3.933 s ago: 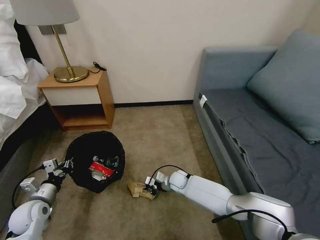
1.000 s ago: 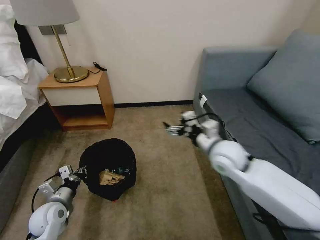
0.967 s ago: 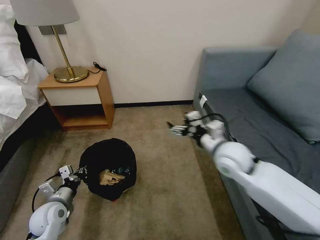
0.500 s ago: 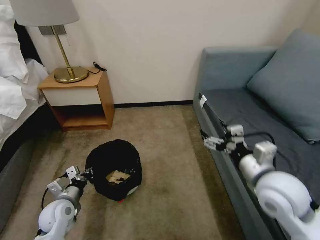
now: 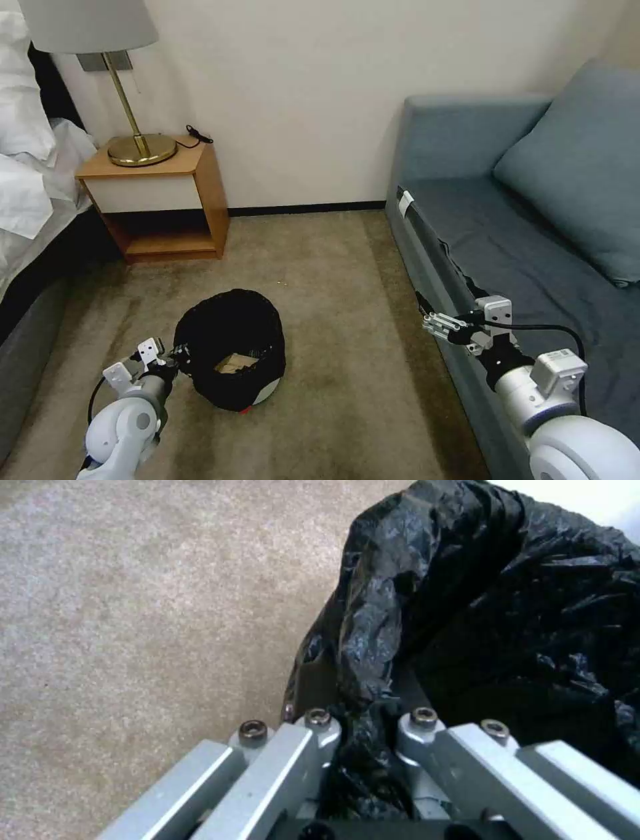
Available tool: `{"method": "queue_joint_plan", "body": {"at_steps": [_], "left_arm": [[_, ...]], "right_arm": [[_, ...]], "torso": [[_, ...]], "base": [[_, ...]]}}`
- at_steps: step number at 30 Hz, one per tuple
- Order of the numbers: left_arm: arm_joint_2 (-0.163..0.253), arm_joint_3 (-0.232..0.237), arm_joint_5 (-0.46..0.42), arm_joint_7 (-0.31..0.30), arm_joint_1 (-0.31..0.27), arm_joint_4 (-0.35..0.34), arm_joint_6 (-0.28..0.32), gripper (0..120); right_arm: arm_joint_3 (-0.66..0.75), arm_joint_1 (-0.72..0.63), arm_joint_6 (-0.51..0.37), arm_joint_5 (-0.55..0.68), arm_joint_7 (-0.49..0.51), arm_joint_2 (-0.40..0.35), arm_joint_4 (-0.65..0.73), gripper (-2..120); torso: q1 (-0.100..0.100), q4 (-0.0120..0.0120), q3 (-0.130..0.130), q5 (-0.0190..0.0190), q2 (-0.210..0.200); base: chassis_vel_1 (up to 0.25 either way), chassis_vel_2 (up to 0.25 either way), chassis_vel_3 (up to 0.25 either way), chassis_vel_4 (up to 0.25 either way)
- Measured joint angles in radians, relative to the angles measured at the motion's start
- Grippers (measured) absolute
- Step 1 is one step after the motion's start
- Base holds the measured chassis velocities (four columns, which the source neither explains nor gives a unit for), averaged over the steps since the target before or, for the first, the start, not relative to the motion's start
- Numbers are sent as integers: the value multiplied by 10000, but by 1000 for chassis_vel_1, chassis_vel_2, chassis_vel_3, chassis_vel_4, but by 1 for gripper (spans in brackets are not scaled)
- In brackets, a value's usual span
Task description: Pick up the trash bin, then pick up the garbage on the floor and place it into the trash bin.
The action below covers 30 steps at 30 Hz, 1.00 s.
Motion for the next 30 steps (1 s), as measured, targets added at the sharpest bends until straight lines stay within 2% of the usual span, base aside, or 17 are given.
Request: {"method": "queue_joint_plan", "body": {"at_steps": [4,8,9,12,14,17,18,20,21,23,24,25,27,28,30], "left_arm": [[29,23,46,1,9,-62,32,9],[98,-50,234,382,81,-405,-1,29],[98,-50,234,382,81,-405,-1,29],[264,-128,364,526,173,-793,-10,41],[321,-167,434,533,220,-946,0,45],[432,-340,949,534,455,-1457,100,60],[454,-503,1505,894,617,-1681,-147,65],[455,-512,1544,924,628,-1694,-173,65],[456,-634,2446,1594,792,-1869,-835,73],[380,-580,3334,2257,940,-2023,-1752,82],[380,-580,3334,2257,940,-2023,-1752,82],[283,-472,3788,2564,1022,-2125,-2202,86],[-21,-155,4593,2796,1098,-2306,-2937,96],[-21,-155,4593,2796,1098,-2306,-2937,96],[-353,400,5405,2754,1199,-2578,-3370,100]], "right_arm": [[72,28,26,7,-8,45,31,100],[263,-28,64,54,-26,166,113,100],[263,-28,64,54,-26,166,113,100],[422,-33,64,167,-28,156,200,100],[489,-32,59,231,-27,127,232,100],[674,-106,53,320,-13,92,296,100],[720,-148,60,321,16,178,326,100],[724,-152,63,318,20,193,328,100],[755,-183,134,197,34,314,336,100],[801,-209,246,-81,35,496,318,100],[801,-209,246,-81,35,496,318,100],[843,-239,278,-200,45,653,316,100],[967,-334,321,-429,62,888,322,100],[967,-334,321,-429,62,888,322,100],[1084,-498,414,-753,51,1117,324,100]], "torso": [[0,1,1,-5,-1],[0,-2,1,-7,-1],[0,-2,1,-7,-1],[0,-1,1,-6,-1],[1,-1,1,-5,-1],[1,-1,1,-5,-1],[1,-1,1,-4,-1],[1,-1,2,-5,-1],[0,0,1,-2,-1],[0,0,1,-2,-1],[0,0,1,-2,-1],[1,0,1,-2,-1],[0,-1,1,-3,-1],[0,-1,1,-3,-1],[0,-2,1,-3,-1]], "base": [[0,0,0,0],[0,0,0,0],[0,0,0,0],[0,0,0,0],[0,0,0,0],[0,0,0,0],[0,0,0,0],[0,0,0,0],[0,0,0,0],[0,0,0,0],[0,0,0,0],[0,0,0,0],[0,0,0,0],[0,0,0,0],[0,0,0,0]]}}
